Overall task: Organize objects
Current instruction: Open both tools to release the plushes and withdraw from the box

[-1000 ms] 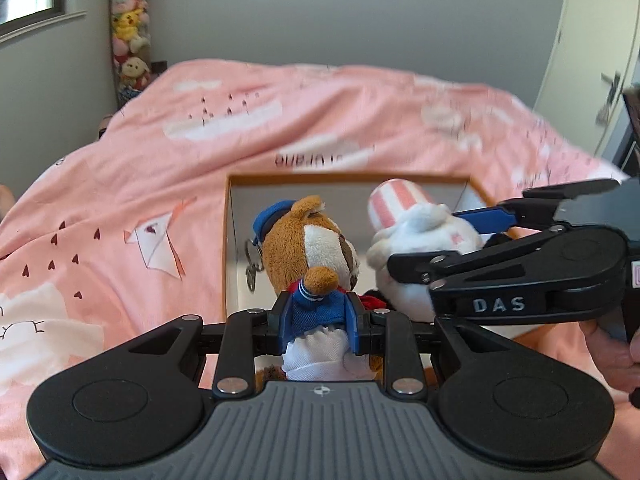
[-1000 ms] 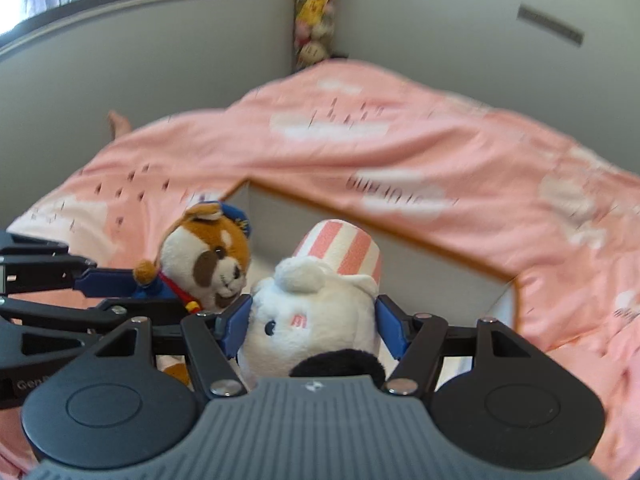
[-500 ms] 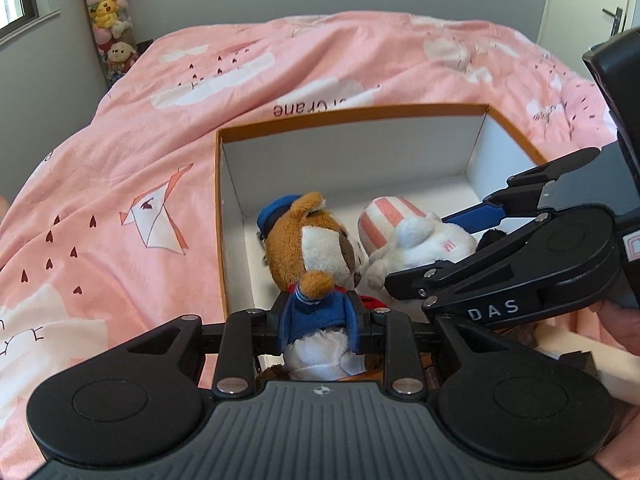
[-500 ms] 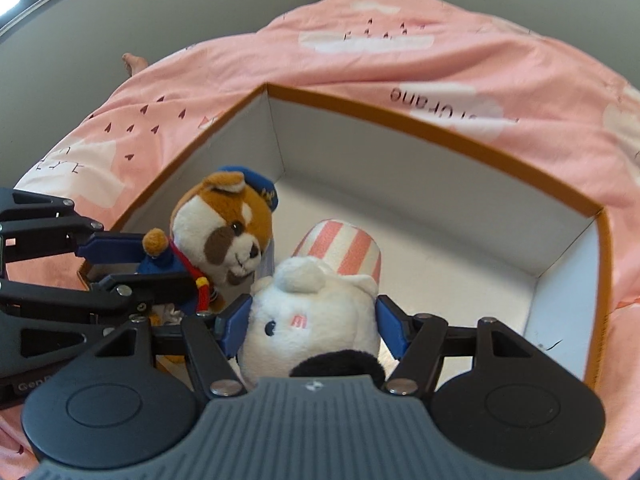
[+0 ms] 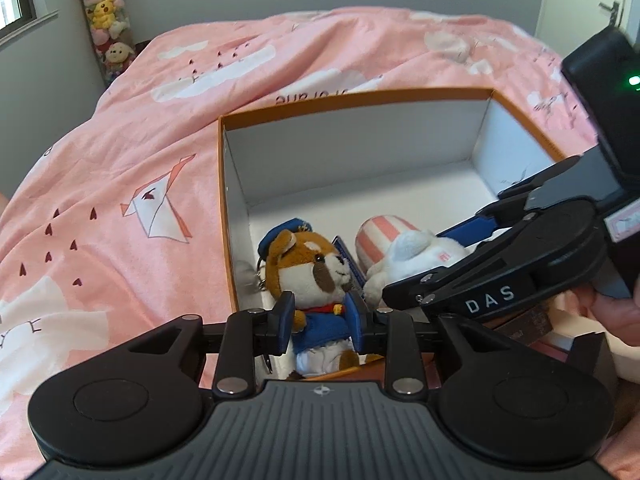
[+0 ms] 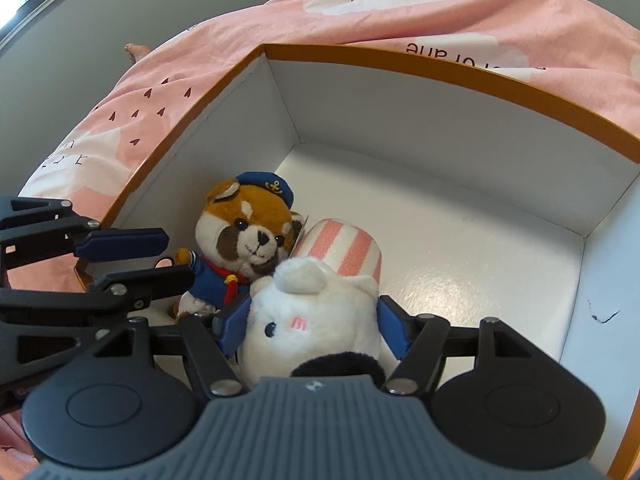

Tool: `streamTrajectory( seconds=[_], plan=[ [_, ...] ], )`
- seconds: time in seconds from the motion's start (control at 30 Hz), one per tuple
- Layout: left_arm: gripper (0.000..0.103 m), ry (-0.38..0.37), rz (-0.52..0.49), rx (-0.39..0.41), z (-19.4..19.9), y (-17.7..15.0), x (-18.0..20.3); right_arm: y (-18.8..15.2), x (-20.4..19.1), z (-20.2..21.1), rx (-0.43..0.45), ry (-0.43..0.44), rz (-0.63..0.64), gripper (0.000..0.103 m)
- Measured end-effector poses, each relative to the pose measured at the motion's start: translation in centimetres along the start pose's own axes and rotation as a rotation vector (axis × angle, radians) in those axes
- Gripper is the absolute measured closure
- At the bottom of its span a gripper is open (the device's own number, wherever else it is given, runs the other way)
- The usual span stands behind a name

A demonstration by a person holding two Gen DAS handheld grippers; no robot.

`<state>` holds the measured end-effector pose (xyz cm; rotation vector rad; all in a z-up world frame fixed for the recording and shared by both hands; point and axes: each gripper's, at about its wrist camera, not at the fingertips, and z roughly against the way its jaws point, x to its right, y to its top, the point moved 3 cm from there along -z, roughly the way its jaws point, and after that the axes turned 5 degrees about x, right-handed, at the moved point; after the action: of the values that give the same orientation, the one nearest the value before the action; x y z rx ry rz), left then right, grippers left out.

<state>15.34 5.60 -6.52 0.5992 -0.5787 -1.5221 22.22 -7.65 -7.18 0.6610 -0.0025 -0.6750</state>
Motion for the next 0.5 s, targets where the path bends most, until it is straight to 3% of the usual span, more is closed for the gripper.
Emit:
streamTrajectory(
  seconds=[0.27,0.5],
  plan=[
    [0.066,-0.129,0.081,0.020,1.0,-0.3,-1.7,0.2,0.0,0.3,-0.007,-0.016,0.001,0.030],
    [0.066,-0.131,0.025,0.016,0.4,0.8,-1.4,0.3,0.7,1.2,-0.021,-0.048,0.023,0.029]
  ],
)
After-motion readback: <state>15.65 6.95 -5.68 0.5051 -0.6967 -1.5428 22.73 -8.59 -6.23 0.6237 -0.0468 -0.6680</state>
